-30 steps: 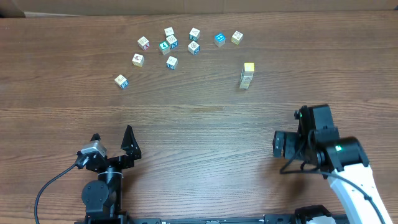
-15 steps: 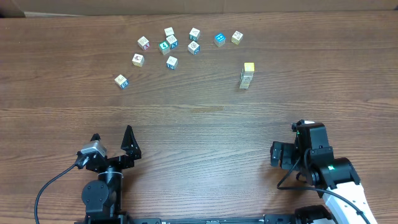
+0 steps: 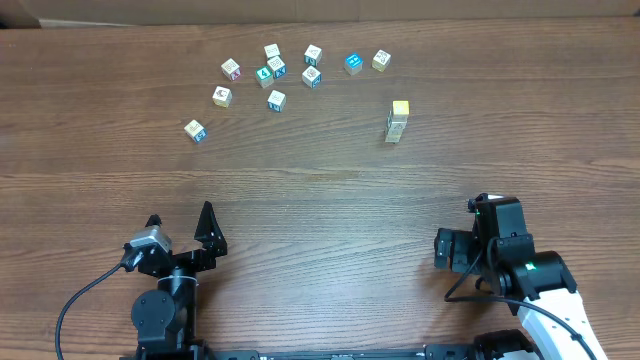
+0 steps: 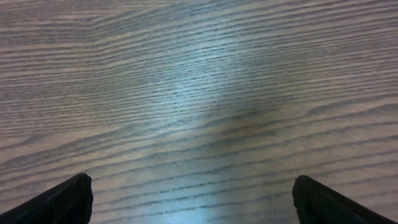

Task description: Form a tower

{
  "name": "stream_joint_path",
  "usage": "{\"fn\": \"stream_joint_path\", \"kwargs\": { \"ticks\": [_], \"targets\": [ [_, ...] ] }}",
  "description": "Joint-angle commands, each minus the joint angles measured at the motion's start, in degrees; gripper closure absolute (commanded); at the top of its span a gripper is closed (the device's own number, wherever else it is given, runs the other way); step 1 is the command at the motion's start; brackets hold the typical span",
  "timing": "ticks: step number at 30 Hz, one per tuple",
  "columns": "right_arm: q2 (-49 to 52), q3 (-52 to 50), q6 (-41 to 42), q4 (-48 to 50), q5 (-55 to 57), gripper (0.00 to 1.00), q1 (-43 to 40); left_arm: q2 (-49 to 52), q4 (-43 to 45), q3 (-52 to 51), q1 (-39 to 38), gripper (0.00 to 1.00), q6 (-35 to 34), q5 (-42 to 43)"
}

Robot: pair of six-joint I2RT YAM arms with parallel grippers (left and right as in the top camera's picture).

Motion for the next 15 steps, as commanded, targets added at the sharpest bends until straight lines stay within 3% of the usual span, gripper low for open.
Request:
{"fn": "stream_joint_path", "kwargs": {
  "ticks": [1,15],
  "targets": [
    [-0.8,-3.1,0.0,2.4,0.2,0.00,0.3,-0.4,0.1,-0.2,-0.2,0.00,-0.4,0.3],
    [-13.9,-14.2,0.0,21.3,0.1,0.00,0.2,-0.4,0.1,-0.2,-0.2,0.01,-0.4,0.3]
  ]
}}
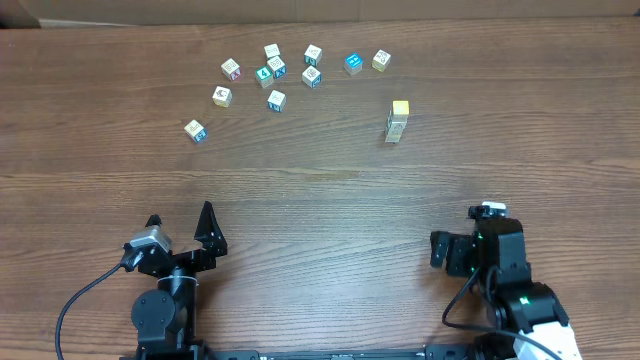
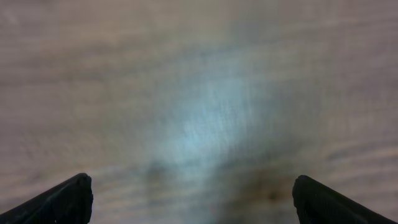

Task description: Form a tower

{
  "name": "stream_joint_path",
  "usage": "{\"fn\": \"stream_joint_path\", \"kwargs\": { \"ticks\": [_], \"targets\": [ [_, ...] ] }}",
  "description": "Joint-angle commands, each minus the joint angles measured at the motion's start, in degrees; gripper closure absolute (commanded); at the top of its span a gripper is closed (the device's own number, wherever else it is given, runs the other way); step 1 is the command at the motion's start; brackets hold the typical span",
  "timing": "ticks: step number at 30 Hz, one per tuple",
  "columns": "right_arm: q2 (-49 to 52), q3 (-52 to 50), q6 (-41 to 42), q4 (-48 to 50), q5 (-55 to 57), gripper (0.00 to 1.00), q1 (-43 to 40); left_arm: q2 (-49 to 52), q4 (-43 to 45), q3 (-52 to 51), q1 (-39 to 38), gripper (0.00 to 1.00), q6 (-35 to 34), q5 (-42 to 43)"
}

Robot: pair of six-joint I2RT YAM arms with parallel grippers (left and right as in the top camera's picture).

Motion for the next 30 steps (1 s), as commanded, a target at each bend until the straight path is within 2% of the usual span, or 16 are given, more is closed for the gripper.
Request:
{"fn": "stream_joint_path", "kwargs": {
  "ticks": [1,13,20,27,30],
  "targets": [
    [-4.4,-1.3,0.0,4.3,0.2,0.00,0.2,-0.4,0.1,-0.2,-0.2,0.01,-0.4,0.3],
    [-18.5,-1.5,0.0,3.3,0.2,0.00,-2.2,-0.4,0.1,-0.2,-0.2,0.00,-0.4,0.3],
    [-21.1,-1.5,0.0,4.1,0.2,0.00,-3.7,-0.4,0.1,-0.2,-0.2,0.01,-0.4,0.3],
    [-22.0,-2.0,0.0,11.7,0.2,0.00,-3.7,-0.4,0.1,-0.2,-0.2,0.01,-0.4,0.3],
    [-22.3,-4.6,0.0,22.9,0.2,0.00,-3.7,-0.4,0.1,-0.2,-0.2,0.01,-0.4,0.3]
  ]
}}
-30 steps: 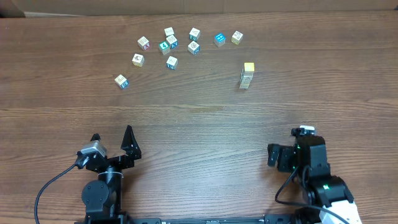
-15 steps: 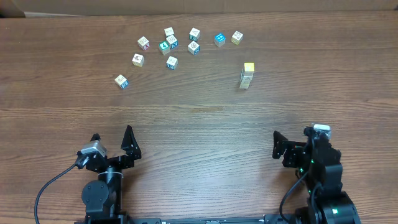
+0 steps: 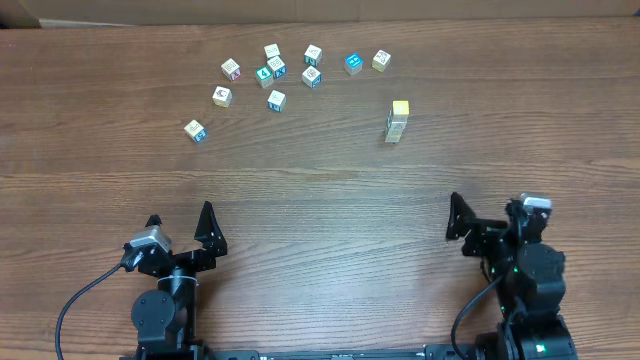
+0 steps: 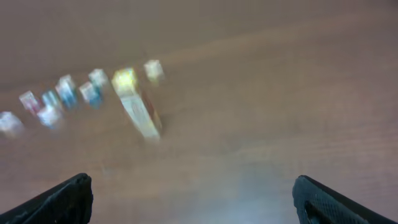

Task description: Form a tower

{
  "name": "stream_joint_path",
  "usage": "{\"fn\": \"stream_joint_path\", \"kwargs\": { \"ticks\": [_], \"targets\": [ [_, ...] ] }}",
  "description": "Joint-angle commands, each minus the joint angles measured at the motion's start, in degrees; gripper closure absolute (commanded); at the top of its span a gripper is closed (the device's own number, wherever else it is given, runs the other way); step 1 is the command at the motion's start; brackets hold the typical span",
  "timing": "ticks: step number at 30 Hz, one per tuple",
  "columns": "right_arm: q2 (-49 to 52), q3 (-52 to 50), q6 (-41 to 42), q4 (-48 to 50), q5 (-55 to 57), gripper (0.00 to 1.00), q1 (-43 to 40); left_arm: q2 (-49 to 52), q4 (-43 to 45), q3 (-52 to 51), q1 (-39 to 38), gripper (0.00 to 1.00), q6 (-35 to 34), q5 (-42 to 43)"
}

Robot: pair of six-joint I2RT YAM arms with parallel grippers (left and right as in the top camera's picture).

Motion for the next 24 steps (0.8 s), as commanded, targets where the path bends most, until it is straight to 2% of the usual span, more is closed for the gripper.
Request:
{"fn": "stream_joint_path", "kwargs": {
  "ticks": [1,8,13,18,24],
  "targets": [
    [-1.6,-3.2,0.0,7.9,0.2,0.00,-0.2,-0.4,0.1,-0.2,-0.2,0.00,-0.3,0.3],
    [-6.7,-10.2,0.0,11.1,0.2,0.00,-0.2,-0.5,0.1,-0.2,-0.2,0.01,-0.3,0.3],
    [-12.2,-15.5,0.0,17.8,0.2,0.00,-0.2,-0.4,0.1,-0.2,-0.2,0.00,-0.3,0.3],
    [-15.5,-15.4,0.0,21.7,0.2,0.00,-0.2,-0.4,0.1,-0.2,-0.2,0.00,-0.3,0.3],
    [-18.6,-15.4,0.0,20.1,0.2,0.00,-0.2,-0.4,0.1,-0.2,-0.2,0.00,-0.3,0.3]
  ]
}}
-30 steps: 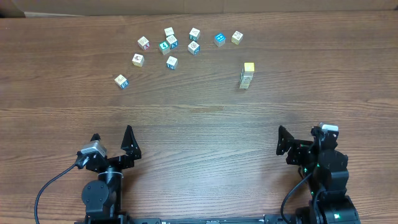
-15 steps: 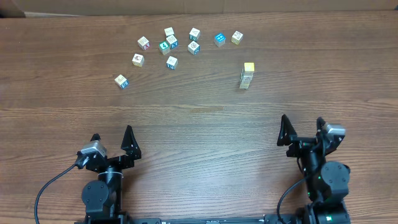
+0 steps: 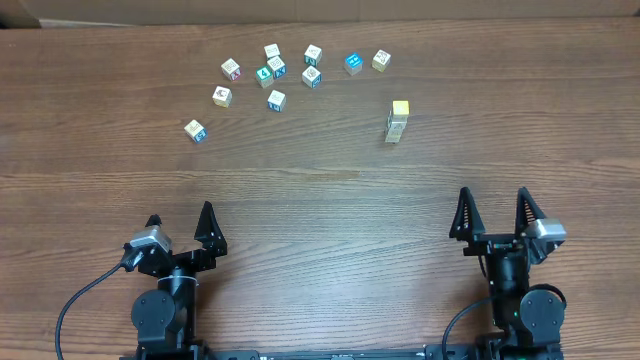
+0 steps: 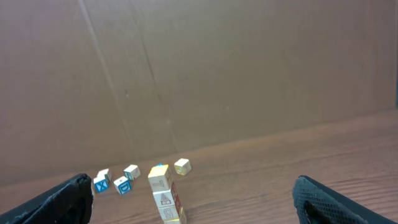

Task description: Form a tower

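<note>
A narrow tower of wooden letter blocks (image 3: 398, 121) stands upright at the far right of the table, topped by a yellow-faced block (image 4: 160, 177). Nothing touches it. Several loose letter blocks (image 3: 272, 74) lie scattered at the far left and centre. My right gripper (image 3: 494, 205) is at the near right edge, open and empty, pointing away toward the tower; its dark fingertips (image 4: 69, 200) frame the wrist view. At the near left edge my left gripper (image 3: 180, 218) is open and empty too.
The wooden table (image 3: 320, 200) stretches between the grippers and the blocks. A brown cardboard wall (image 4: 217, 68) stands behind the table's far edge. Two loose blocks (image 3: 353, 63) lie just left of and beyond the tower.
My right gripper has swung from pointing left of centre to pointing straight away at the near right edge. Its camera now looks level at the tower and back wall. Blocks are unmoved.
At first my right gripper faced down at bare table in the near right, open and empty. It then stood a little nearer, later tilted up with the tower in sight, and now it sits level at the edge. Tower, loose blocks and left arm stayed put.
</note>
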{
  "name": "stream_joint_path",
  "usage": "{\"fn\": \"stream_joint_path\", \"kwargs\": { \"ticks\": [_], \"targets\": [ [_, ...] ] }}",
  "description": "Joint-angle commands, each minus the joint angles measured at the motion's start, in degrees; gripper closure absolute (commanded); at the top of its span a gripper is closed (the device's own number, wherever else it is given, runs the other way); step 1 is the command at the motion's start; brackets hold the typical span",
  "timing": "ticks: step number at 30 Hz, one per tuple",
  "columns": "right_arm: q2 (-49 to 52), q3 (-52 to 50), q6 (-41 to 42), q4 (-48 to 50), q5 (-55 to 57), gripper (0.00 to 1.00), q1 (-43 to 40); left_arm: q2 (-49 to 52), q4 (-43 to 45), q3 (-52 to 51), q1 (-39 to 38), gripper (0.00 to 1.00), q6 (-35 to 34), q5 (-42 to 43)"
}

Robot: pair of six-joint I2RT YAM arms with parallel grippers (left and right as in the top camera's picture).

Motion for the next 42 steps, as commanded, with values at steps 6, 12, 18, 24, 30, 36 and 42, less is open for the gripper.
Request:
{"fn": "stream_joint_path", "kwargs": {
  "ticks": [6,12,18,24,30,36,42],
  "targets": [
    [-2.1,-0.6,0.0,-5.3,0.2,0.00,-0.2,-0.4,0.1,-0.2,-0.2,0.00,-0.3,0.3],
    [-2.8,-0.6,0.0,-12.2,-0.1,0.00,-0.2,-0.4,0.1,-0.2,-0.2,0.00,-0.3,0.3],
    [-3.8,-0.6,0.0,-12.3,-0.1,0.00,-0.2,-0.4,0.1,-0.2,-0.2,0.00,-0.3,0.3],
    [-3.8,-0.6,0.0,-12.3,-0.1,0.00,-0.2,-0.4,0.1,-0.2,-0.2,0.00,-0.3,0.3],
    [-3.8,-0.6,0.0,-12.3,-0.1,0.00,-0.2,-0.4,0.1,-0.2,-0.2,0.00,-0.3,0.3],
    [-3.8,-0.6,0.0,-12.3,-0.1,0.00,-0.2,-0.4,0.1,-0.2,-0.2,0.01,-0.3,0.3],
    [-3.8,-0.6,0.0,-12.3,-0.1,0.00,-0.2,-0.4,0.1,-0.2,-0.2,0.00,-0.3,0.3]
  ]
}}
